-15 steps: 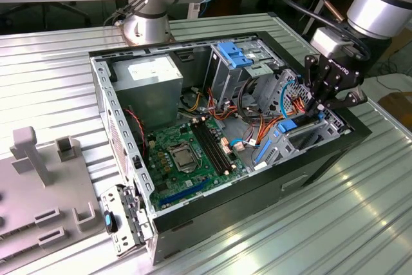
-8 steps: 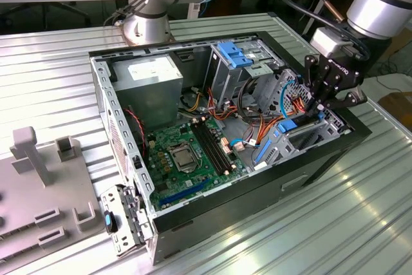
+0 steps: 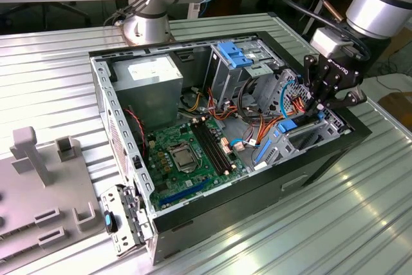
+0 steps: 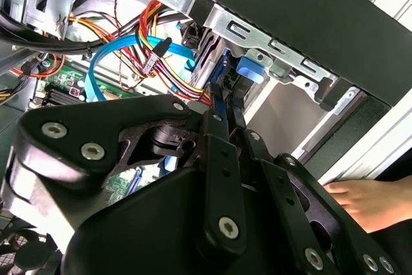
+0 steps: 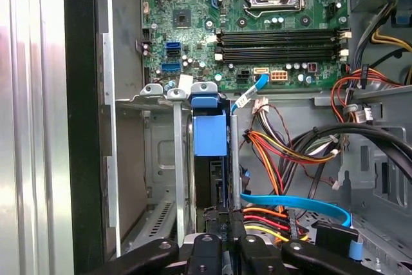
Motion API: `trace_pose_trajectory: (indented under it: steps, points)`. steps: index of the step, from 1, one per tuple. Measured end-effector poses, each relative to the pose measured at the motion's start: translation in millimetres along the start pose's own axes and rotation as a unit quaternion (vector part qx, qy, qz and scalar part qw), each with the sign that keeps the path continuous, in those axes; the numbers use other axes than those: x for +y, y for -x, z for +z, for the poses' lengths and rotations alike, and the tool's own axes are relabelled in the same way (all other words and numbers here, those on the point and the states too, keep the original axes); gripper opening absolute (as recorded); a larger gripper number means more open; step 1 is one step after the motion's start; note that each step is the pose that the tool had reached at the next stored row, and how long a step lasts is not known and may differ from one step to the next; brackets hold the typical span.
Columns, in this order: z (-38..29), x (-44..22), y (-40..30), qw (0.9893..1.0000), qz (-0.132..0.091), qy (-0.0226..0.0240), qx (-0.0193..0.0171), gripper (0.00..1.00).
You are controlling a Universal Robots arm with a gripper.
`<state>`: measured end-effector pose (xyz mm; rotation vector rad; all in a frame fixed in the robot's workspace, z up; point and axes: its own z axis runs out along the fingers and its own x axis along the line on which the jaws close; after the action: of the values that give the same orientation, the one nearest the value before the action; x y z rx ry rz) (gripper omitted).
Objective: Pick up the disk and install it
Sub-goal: 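Insert the first disk wire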
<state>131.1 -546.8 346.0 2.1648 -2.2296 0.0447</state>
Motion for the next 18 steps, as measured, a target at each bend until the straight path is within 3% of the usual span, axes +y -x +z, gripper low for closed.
trace_pose_trajectory:
  steps: [10,12,18]
  points:
    - [0.0,0.0,0.0,1.0000,-0.008,-0.0004,-0.0003,0.17]
    - [0.0,0.0,-0.7,1.0000,-0.008,-0.0003,-0.0027,0.17]
    - [0.0,0.0,-1.1,1.0000,-0.008,-0.0003,-0.0028,0.17]
